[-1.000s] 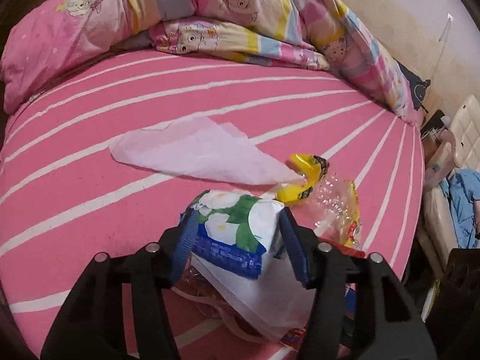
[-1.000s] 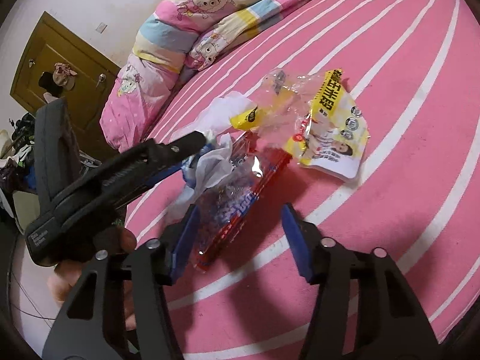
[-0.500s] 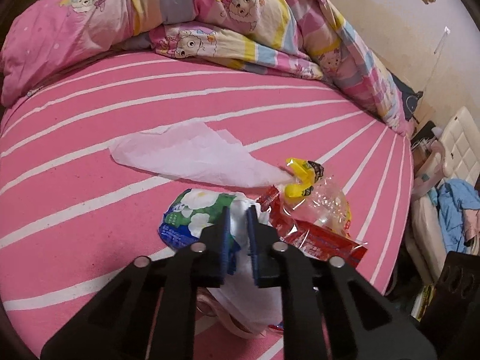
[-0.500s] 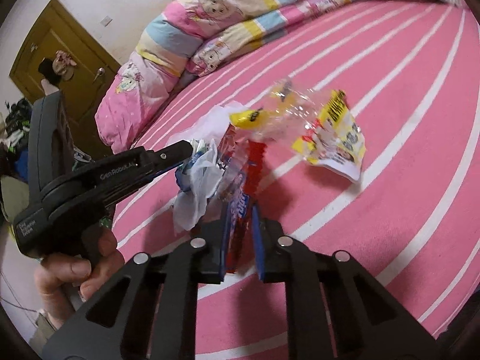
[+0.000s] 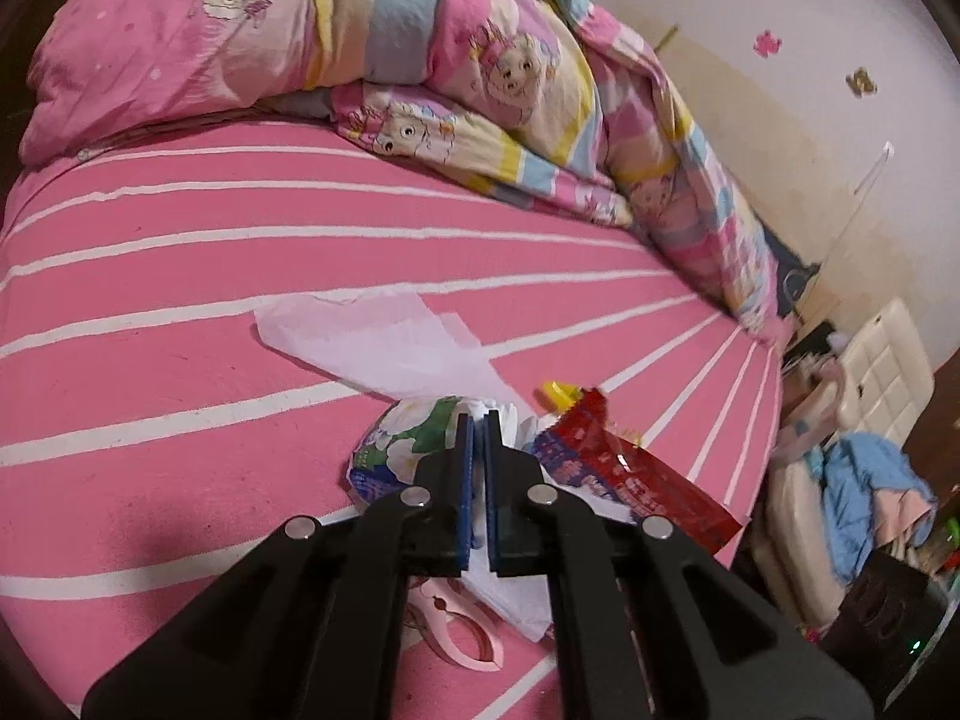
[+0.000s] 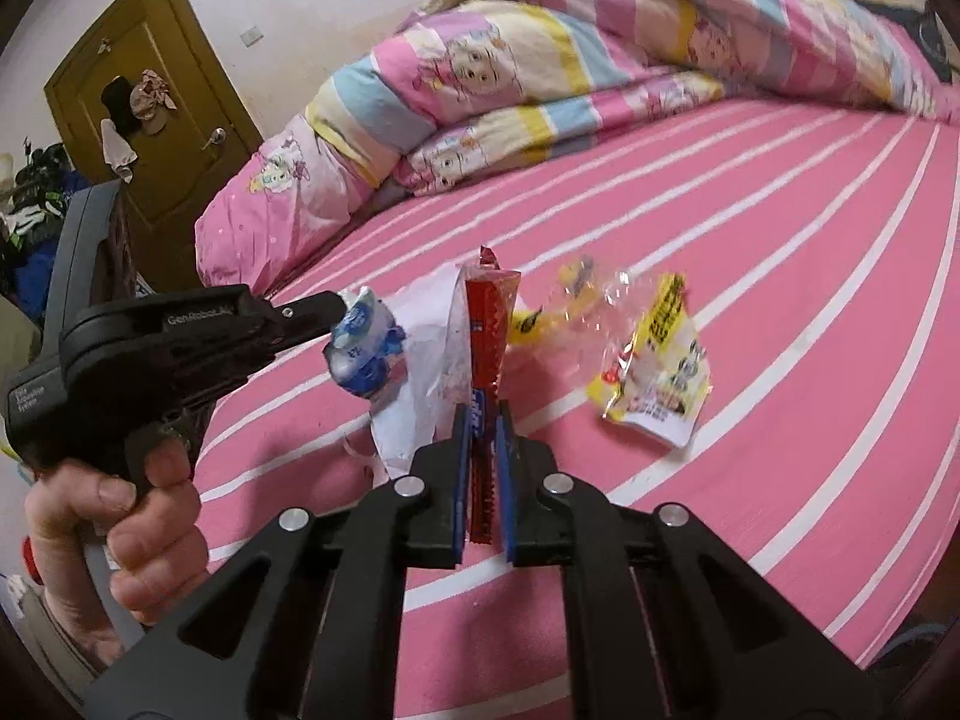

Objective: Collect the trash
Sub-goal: 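Carry the tissue pack and red wrapper with both grippers over the bin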

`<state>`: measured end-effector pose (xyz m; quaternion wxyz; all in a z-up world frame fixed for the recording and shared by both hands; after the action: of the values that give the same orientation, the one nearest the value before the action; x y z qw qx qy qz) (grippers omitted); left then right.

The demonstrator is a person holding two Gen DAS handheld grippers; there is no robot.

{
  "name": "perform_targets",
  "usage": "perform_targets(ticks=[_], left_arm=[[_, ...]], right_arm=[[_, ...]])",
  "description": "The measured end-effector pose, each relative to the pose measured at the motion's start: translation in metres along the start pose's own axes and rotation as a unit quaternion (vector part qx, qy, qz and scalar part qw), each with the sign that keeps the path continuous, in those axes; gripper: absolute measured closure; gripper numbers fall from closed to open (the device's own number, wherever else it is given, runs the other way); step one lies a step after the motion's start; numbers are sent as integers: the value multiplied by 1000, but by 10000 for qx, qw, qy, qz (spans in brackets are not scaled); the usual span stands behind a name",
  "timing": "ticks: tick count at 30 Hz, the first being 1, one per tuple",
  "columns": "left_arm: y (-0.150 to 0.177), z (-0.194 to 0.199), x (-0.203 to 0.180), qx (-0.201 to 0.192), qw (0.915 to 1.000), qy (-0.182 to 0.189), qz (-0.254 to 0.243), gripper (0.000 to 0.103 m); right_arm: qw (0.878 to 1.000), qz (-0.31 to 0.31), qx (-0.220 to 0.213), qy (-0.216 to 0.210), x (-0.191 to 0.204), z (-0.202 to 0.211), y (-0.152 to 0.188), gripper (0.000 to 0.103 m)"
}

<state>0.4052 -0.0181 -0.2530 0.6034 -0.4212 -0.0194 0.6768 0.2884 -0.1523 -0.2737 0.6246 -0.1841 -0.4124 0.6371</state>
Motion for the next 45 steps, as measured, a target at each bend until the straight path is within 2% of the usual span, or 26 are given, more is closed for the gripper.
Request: perform_targets(ticks=[9, 12, 17, 21, 23, 24, 29, 35, 38, 45], left_arm=[[-12, 32, -5, -336, 9966, 616, 439, 100], [-18, 48, -13, -596, 9938, 836, 425, 100], [-20, 69, -27, -761, 9866, 1320, 591, 100], [-12, 92, -44, -968, 9815, 1557, 551, 100], [-5, 101, -53, -983, 9777, 1720, 691, 100], [1, 108, -61, -960, 9743, 1879, 788, 100], [34, 132, -96, -846, 9674, 2208, 910, 100], [98, 152, -147, -452, 9594, 2557, 1104, 100], [127, 157, -175, -290, 9608, 2588, 949, 100], [198, 155, -236, 206, 9623, 2653, 566, 100]], right_arm=[[9956, 601, -596, 392, 9, 24, -19, 94], [9931, 670, -808, 514, 10, 33, -26, 95], [9915, 488, -1060, 573, 5, 54, -35, 95], [9932, 46, -1089, 408, 3, 76, -38, 95], [9927, 56, -1145, 375, 8, 93, -40, 95], [9924, 85, -1164, 379, 8, 100, -41, 95], [9897, 204, -1318, 511, 1, 155, -35, 95], [9863, 209, -1416, 825, -27, 231, -7, 95], [9843, 54, -1417, 1052, -53, 269, 17, 95], [9803, -261, -1444, 1319, -93, 329, 58, 95]])
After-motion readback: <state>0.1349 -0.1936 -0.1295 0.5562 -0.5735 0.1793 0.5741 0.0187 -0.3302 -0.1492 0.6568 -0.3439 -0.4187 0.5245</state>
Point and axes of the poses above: each gripper's, at about its wrist camera, not at the fingertips, and z roughly against the way its jaws point, x to its left, y to its underside, the point moved 9 cm from there along -z, roughly the way its jaws point, and after that the axes turned 7 degrees about z, right-handed, at the moved point
